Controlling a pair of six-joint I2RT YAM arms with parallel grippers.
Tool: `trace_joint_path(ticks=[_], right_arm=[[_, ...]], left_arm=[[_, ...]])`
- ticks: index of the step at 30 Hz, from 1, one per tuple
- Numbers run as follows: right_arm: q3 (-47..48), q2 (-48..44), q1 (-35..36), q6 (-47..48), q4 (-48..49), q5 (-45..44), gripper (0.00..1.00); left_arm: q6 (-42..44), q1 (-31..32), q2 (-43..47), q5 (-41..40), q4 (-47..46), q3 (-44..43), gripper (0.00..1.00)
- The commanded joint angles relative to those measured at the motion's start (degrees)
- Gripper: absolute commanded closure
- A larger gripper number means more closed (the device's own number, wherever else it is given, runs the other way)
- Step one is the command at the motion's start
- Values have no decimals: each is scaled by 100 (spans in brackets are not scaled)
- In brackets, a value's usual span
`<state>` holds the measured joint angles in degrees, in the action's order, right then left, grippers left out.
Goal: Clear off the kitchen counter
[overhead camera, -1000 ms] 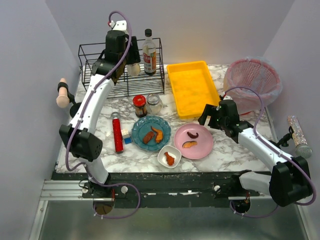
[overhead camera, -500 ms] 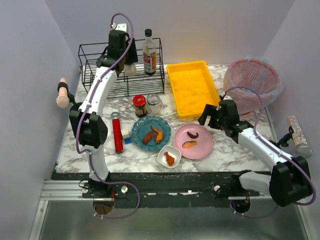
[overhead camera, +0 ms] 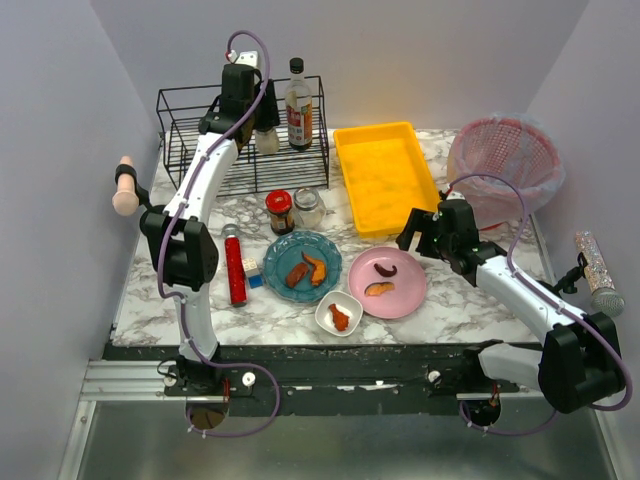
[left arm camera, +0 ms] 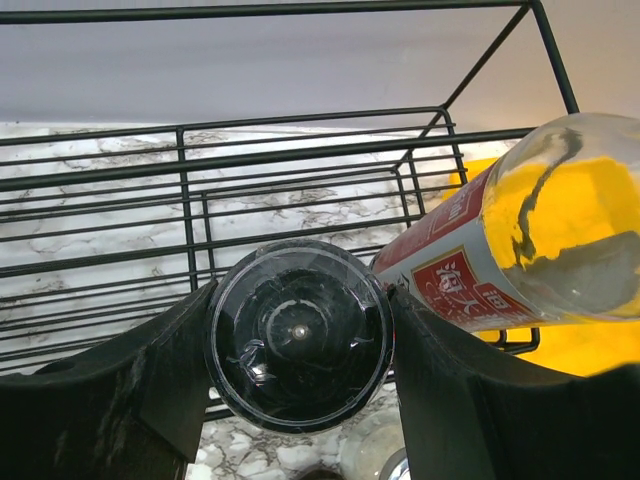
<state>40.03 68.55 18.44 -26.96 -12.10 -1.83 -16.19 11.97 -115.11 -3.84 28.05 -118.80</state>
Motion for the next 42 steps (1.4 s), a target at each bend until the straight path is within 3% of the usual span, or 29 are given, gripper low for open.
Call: trace_joint_path(ticks=[1,7,11,23,37,42], right_arm=[[14,-26,28,42,-91,-125,4],[-13,-70,28,51,-100,-195,4],[22,-53,20,68,-108,-178,4],[49,-9,28,77,-109,-143,4],[119,44,28,121,-73,-107,4],[128,88,28,103,-38,-46,4]], left_arm=[[-60,-36,-90,85,-406,-301,35],[-52,-45,-178,67,-388,-275,14],[-51,-54,-170,76,-388,-249,7],[-157,-72,444,50,-335,49,6],[-833,-28,3292,374,-1600,4116,6],[-957,332,3873,437,-1812,5243,6]])
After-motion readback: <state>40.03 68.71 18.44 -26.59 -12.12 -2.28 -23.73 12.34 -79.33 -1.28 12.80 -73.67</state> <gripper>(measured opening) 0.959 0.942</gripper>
